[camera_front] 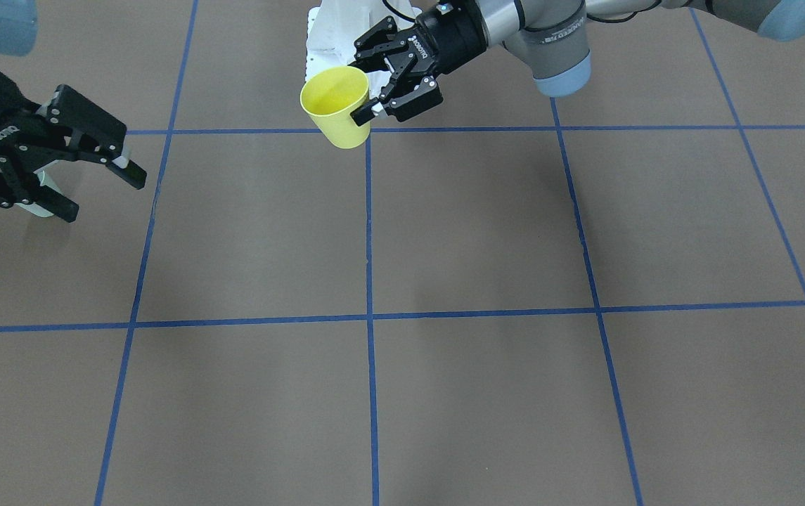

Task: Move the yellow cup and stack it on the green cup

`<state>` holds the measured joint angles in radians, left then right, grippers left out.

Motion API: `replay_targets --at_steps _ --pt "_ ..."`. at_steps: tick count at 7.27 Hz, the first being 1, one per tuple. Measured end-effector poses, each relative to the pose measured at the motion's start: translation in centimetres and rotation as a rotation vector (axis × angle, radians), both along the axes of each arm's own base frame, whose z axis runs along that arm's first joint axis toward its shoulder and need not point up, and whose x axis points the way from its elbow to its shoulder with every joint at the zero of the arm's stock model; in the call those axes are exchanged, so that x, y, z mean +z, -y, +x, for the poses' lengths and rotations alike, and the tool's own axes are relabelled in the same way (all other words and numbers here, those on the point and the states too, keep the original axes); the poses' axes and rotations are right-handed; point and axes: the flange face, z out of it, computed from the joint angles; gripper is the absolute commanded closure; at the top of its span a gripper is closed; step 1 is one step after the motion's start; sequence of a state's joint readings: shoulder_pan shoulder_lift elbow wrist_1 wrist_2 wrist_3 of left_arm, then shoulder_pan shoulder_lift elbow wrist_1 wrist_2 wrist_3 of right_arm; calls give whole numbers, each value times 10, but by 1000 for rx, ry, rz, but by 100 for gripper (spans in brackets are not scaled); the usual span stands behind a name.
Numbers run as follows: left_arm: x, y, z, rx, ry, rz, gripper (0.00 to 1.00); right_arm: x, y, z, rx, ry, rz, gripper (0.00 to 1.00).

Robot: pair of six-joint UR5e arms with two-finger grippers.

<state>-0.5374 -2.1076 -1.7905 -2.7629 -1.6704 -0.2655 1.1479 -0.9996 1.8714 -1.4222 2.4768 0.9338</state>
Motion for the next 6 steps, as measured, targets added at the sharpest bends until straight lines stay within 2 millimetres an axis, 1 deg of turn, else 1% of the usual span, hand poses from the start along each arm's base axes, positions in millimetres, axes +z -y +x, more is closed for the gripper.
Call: replay_targets --at_steps 2,3,5,6 --pt "20 29 -2 32 7 -117 100 -41 -11 -34 15 23 -16 1" --pt "30 39 -3 42 20 -143 100 -56 -16 -52 23 27 -20 1" --pt "42 45 -2 50 30 -156 100 -87 -24 -87 15 19 -43 1" --pt "48 46 1 52 15 -143 100 -103 -24 -103 -1 0 -71 1"
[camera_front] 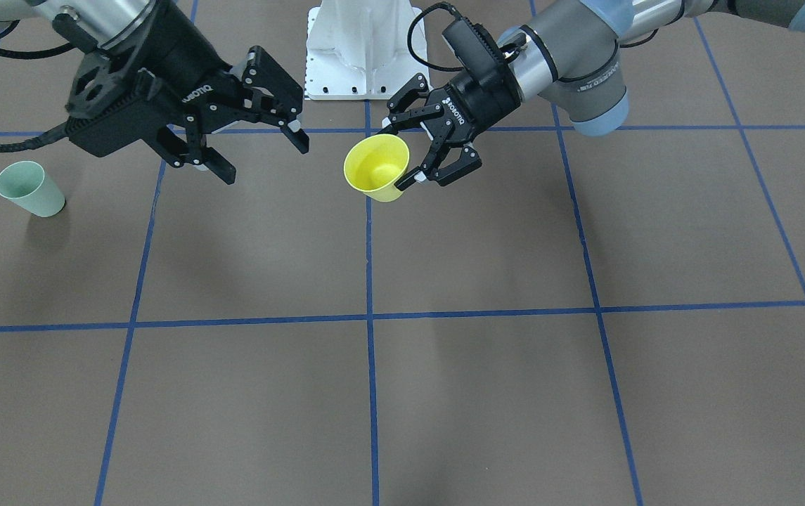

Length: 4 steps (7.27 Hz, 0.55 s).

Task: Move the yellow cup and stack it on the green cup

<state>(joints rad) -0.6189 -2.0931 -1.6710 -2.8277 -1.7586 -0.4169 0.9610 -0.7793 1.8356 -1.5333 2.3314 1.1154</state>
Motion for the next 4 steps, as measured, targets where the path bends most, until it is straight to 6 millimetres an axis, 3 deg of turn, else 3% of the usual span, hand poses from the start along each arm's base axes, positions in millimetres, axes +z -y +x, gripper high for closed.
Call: replay_targets --at_steps 2,4 --pt "18 3 9 1 -37 32 100 -10 5 -30 -31 -37 -17 1" --pt "18 3 11 5 -56 47 100 -6 8 -56 -75 -75 43 5"
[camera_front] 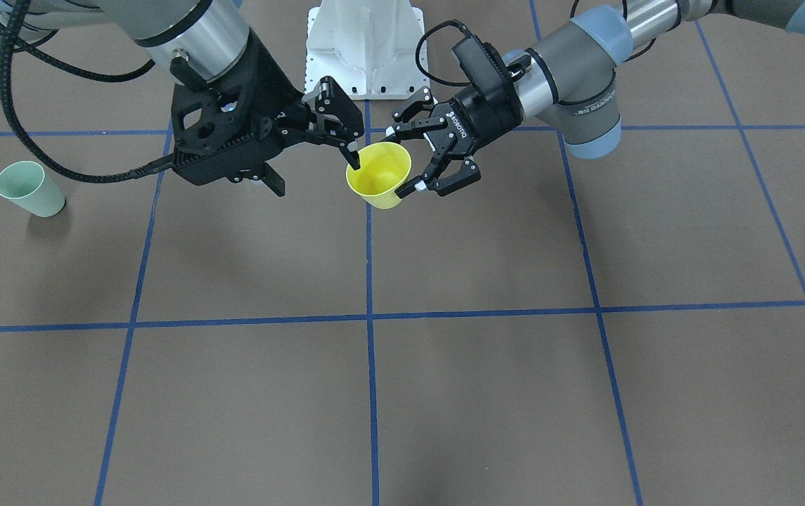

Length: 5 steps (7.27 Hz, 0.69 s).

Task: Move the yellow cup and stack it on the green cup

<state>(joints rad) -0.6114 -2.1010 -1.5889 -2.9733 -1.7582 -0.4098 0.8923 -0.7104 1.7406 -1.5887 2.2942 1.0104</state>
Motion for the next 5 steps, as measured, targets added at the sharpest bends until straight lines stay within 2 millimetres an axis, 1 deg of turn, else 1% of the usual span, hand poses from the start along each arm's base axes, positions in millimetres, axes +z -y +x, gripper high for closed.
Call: replay_targets --at_steps 1,3,4,5 --pt "-2 -1 0 -1 -5 8 100 4 -1 -10 -19 -15 16 5" --pt "-6 -1 -1 -31 13 80 100 9 -10 -31 -38 -47 24 5" --pt "-7 -1 -2 -48 24 113 100 11 -15 -38 -47 -55 26 6" --pt "-7 -1 -3 -56 29 128 100 11 -20 -43 -56 -63 20 11"
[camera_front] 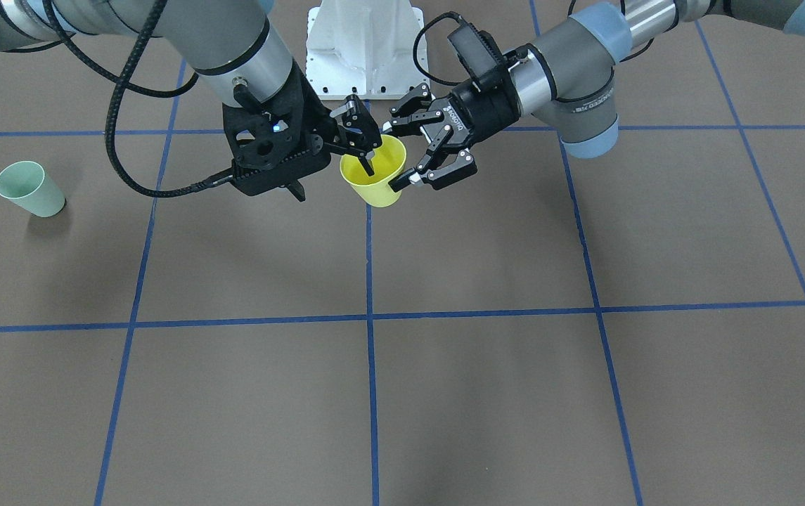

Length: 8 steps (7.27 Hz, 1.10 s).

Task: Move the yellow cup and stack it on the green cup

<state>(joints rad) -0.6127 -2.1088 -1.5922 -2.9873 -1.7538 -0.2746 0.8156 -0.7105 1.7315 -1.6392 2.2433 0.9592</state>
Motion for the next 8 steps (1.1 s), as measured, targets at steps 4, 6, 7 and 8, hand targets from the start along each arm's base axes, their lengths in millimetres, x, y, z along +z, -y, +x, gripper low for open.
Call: replay_targets --at_steps 4,6,7,8 --pt "1 0 -1 -9 7 16 100 3 -8 -8 -28 -40 -18 20" --pt "1 0 0 -10 8 17 100 7 -9 -11 -43 -60 -18 22" --pt "2 1 0 -10 10 17 100 8 -11 -13 -47 -64 -17 24" --pt "2 1 0 -10 11 16 100 8 -13 -16 -48 -68 -14 32"
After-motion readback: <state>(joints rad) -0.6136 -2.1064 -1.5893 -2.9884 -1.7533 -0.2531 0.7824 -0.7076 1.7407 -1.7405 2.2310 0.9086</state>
